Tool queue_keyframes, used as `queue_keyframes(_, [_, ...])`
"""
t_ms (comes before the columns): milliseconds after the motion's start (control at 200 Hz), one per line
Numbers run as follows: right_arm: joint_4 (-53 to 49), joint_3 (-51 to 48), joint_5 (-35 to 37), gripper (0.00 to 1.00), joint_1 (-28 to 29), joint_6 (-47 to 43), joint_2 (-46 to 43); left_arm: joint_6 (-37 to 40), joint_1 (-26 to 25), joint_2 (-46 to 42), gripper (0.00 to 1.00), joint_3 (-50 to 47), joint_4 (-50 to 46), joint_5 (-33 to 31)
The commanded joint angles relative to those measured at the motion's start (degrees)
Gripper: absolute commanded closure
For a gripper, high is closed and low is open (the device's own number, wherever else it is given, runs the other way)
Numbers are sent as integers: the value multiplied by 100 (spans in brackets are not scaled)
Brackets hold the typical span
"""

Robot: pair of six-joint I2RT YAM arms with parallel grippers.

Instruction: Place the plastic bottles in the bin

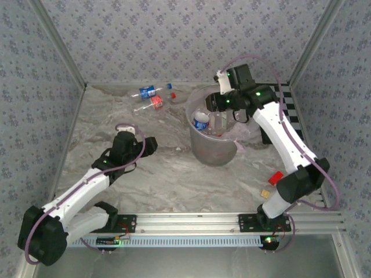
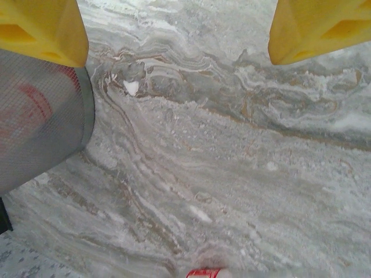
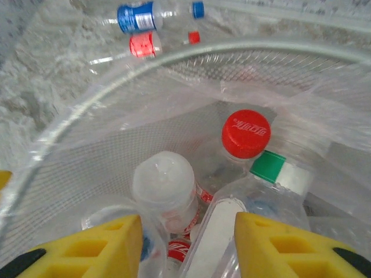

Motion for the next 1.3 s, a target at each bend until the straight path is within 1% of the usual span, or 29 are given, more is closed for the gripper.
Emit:
queue_keyframes(0, [-78, -187, 141, 55, 320, -113, 148, 318, 120, 96, 19, 400, -195, 84])
queue_keyframes(100, [50, -818, 543, 57, 516, -83, 102, 511, 376, 337, 19, 775, -411, 246])
queue_keyframes(235, [454, -1609, 534, 58, 459, 208, -105, 914, 744, 991, 18, 1435, -590, 712])
queue_keyframes(340, [539, -1758, 527, 59, 373, 293, -191, 1223, 853, 1541, 17, 1917, -626, 1005])
queue_keyframes(460, [428, -1636, 470, 58, 259, 313, -262, 1538, 948, 2113, 16, 2421, -650, 1199])
queue_keyframes(630, [234, -1132, 73, 51, 12, 351, -742, 2178, 1183, 2826, 14, 3063, -869, 1291])
queue_keyframes(750, [252, -967, -181, 42, -117, 498, -1234, 2591, 1403, 3297, 14, 3471, -922, 1344])
queue_keyframes(945, [692, -1352, -730, 29, -316, 846, -2065, 3695, 1543, 4270, 12, 4434, -1282, 1375])
queue_keyframes(1005, [699, -1426, -815, 26, -367, 875, -2215, 4047, 1557, 4594, 10, 4750, -1437, 1450])
queue_keyframes(1124, [586, -1552, -852, 22, -433, 840, -2498, 4330, 1631, 5228, 8, 5410, -1766, 1497])
queue_keyframes(1179, [582, -1653, -870, 21, -488, 857, -2625, 4481, 1641, 5481, 8, 5694, -2043, 1388])
queue_keyframes(1294, [679, -1891, -939, 20, -559, 874, -2896, 4767, 1641, 5798, 7, 5915, -2337, 1247])
